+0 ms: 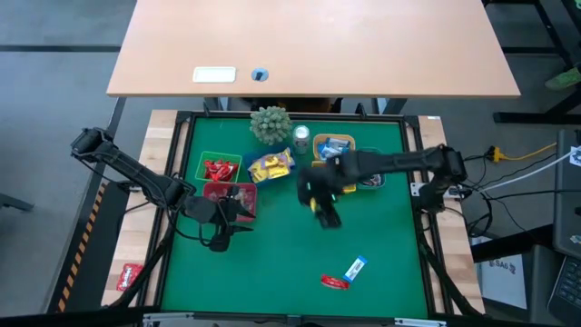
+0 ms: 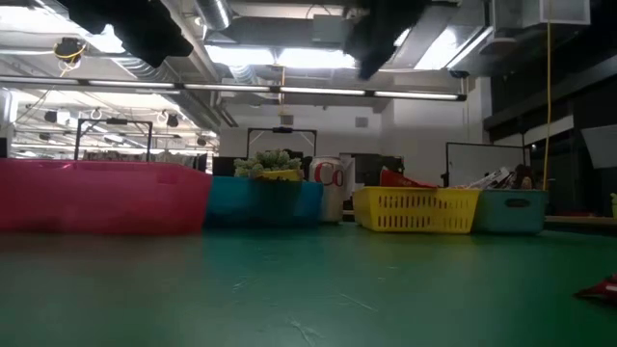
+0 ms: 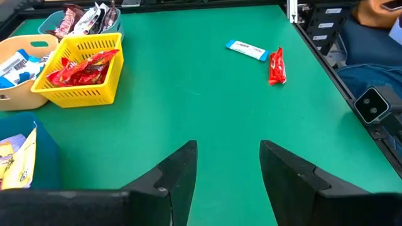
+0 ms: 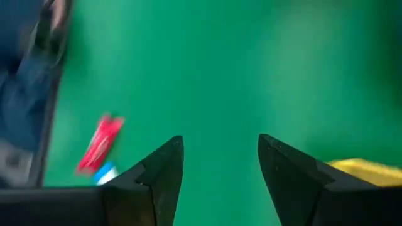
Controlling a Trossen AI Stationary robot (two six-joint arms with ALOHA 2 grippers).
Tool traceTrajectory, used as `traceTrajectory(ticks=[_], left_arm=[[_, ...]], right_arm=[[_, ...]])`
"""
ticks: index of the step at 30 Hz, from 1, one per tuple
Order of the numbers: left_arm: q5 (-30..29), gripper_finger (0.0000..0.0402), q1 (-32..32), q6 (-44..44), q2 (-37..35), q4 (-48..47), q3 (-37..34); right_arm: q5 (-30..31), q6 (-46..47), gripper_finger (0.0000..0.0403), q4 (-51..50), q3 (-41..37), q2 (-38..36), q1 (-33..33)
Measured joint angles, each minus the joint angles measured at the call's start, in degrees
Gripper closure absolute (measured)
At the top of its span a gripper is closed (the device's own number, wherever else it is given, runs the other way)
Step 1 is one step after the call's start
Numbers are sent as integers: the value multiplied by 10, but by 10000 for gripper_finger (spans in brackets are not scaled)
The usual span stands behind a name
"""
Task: Sort candy
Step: Put the blue chocolate bar into the orange bin
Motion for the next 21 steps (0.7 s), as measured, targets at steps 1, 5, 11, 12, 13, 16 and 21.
traceTrajectory(ticks=[1,5,11,12,13,16,21], left_arm=[[0,241,0,0,0,0,0],[0,241,0,0,0,0,0],[0,241,0,0,0,0,0],[0,241,0,0,0,0,0],[0,241,0,0,0,0,0],[0,241,0,0,0,0,0],[0,241,0,0,0,0,0]], right_arm=[[0,0,198,-17,0,0,20],[2,22,198,-33,-24,0,103],[77,123,198,-29,-88,0,227],[88,141,198,-29,-99,1,245],[95,161,198,-29,-110,1,260],[112,208,198,-21,-140,0,300],[140,233,198,36,-196,1,344]])
